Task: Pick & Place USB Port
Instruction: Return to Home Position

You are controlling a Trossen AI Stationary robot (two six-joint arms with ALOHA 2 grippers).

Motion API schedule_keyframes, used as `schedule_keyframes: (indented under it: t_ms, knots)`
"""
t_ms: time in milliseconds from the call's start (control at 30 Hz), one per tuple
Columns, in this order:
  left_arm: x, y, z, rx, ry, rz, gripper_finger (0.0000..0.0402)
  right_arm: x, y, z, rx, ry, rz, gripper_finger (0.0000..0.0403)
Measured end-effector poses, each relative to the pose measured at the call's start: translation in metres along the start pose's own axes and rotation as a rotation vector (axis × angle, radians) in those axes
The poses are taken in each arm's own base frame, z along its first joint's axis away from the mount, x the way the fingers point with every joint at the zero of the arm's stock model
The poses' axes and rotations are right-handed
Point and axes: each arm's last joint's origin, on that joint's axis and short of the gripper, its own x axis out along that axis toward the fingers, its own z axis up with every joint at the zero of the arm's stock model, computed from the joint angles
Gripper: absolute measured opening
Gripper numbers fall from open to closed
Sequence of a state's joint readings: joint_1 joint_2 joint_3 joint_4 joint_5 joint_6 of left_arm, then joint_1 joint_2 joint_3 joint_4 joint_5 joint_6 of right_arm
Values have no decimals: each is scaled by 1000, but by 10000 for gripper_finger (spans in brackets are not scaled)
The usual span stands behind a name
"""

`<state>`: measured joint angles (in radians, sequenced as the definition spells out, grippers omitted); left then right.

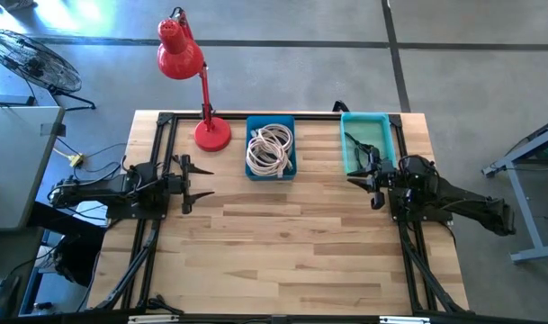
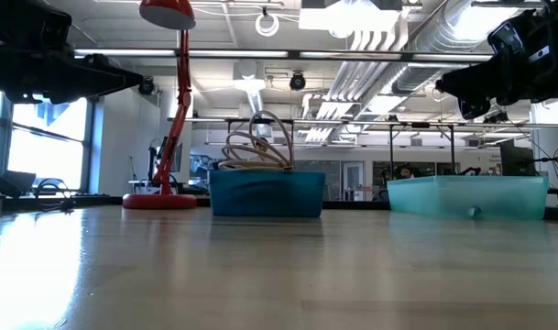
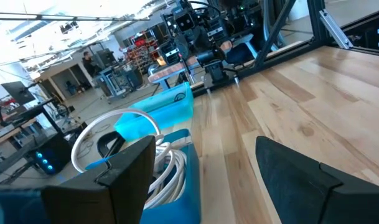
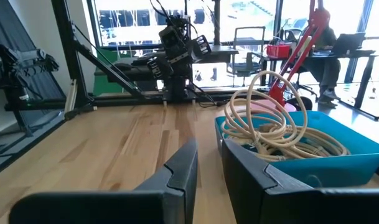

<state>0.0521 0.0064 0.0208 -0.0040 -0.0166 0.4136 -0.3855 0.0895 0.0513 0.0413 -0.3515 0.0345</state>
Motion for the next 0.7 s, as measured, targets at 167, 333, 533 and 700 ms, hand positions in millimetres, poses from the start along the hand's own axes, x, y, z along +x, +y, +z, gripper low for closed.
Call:
schedule_keyframes:
  t_ms: [167,333,533,700]
  knots:
    - [0,0,0,0,1,-1,272,0,0,0,1,1,6,67]
    - [0,0,0,0,0,-7,272,0,1,0,5,-1,11,67]
    - [0,0,-1,0,1,-8,272,1,2,3,-14,-34,-81,59]
    - [0,-1,-1,0,2,-8,272,2,4,2,-31,-28,-170,43]
